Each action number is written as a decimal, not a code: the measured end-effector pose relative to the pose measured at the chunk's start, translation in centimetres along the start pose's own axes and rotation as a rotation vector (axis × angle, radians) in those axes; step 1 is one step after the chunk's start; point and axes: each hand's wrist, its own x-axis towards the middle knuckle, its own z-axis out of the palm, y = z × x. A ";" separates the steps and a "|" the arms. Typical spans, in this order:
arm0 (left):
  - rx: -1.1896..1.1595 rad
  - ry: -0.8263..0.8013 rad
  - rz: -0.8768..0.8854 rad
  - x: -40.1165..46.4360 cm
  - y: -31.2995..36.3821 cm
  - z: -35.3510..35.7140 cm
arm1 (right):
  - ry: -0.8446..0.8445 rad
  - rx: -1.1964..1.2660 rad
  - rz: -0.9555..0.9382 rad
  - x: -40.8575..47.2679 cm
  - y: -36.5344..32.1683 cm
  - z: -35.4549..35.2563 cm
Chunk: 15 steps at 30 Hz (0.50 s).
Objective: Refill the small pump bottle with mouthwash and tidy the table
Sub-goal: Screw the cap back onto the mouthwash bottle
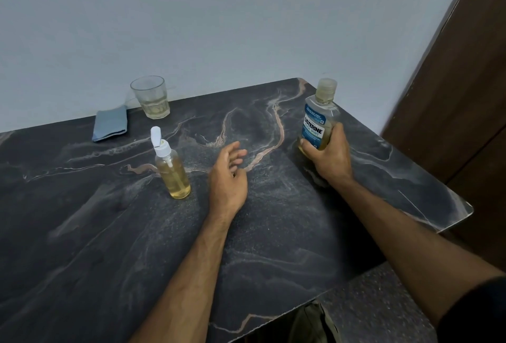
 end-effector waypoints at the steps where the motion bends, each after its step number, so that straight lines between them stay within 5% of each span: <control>1: 0.005 0.001 0.003 0.0 0.0 0.0 | 0.003 0.005 0.003 0.0 0.0 0.0; 15: 0.001 0.000 0.014 -0.2 0.3 0.0 | 0.003 0.023 0.041 -0.8 -0.2 -0.4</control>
